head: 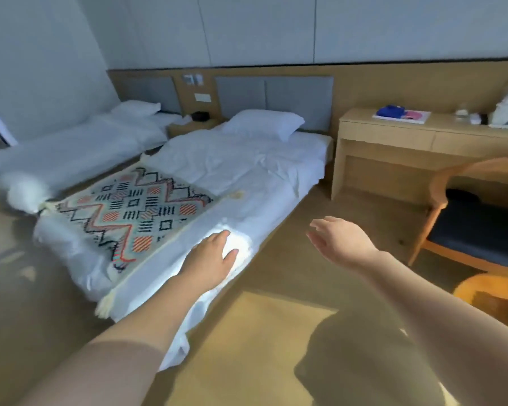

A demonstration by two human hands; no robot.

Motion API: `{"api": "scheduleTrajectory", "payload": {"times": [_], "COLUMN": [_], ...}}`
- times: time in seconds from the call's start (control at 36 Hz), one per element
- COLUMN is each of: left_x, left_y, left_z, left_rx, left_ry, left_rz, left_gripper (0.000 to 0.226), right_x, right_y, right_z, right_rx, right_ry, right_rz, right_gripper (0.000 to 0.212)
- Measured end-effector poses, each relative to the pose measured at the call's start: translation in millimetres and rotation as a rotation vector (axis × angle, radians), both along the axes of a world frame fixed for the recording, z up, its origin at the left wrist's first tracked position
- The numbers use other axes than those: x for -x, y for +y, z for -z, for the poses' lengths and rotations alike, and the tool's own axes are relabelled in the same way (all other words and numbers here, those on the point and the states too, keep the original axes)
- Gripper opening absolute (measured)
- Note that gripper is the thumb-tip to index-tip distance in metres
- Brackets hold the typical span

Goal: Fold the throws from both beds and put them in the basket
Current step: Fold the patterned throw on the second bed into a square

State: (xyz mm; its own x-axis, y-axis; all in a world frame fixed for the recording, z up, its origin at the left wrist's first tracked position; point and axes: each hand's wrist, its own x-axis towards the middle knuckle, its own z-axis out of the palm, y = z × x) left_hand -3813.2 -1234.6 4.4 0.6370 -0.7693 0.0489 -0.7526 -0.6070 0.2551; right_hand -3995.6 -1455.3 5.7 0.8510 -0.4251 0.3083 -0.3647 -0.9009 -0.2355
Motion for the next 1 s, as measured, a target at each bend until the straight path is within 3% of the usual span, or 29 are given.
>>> {"api": "scheduleTrajectory", "payload": {"times": [0.19, 0.36, 0.42, 0.53, 1.0], "left_x": [-127, -192, -210, -240, -386], "left_y": [179, 261, 275, 285, 300], "left_z": [2, 3, 5, 12, 10], "left_rx": [0.079, 0.049, 0.067, 0.083, 0.029], "left_ry": [0.045, 0.023, 0.025, 0.052, 0.029], "left_rz": [-0.288, -0.463, -0.485, -0.549, -0.701], "left_gripper": [0.049, 0.044, 0.036, 0.049, 0.055], "right_x": [-190, -292, -320, -370, -581], "right_y": [136, 202, 213, 219, 225], "right_z": [1, 5, 7, 16, 18], "right_rx": [0.014, 0.044, 0.038, 0.04, -0.004], "right_ry": [0.067, 0.13, 0.136, 0.197, 0.283], "right_rz": [-0.311, -0.482, -0.513, -0.571, -0.69], "right_gripper": [0.039, 0.04, 0.039, 0.04, 0.04]}}
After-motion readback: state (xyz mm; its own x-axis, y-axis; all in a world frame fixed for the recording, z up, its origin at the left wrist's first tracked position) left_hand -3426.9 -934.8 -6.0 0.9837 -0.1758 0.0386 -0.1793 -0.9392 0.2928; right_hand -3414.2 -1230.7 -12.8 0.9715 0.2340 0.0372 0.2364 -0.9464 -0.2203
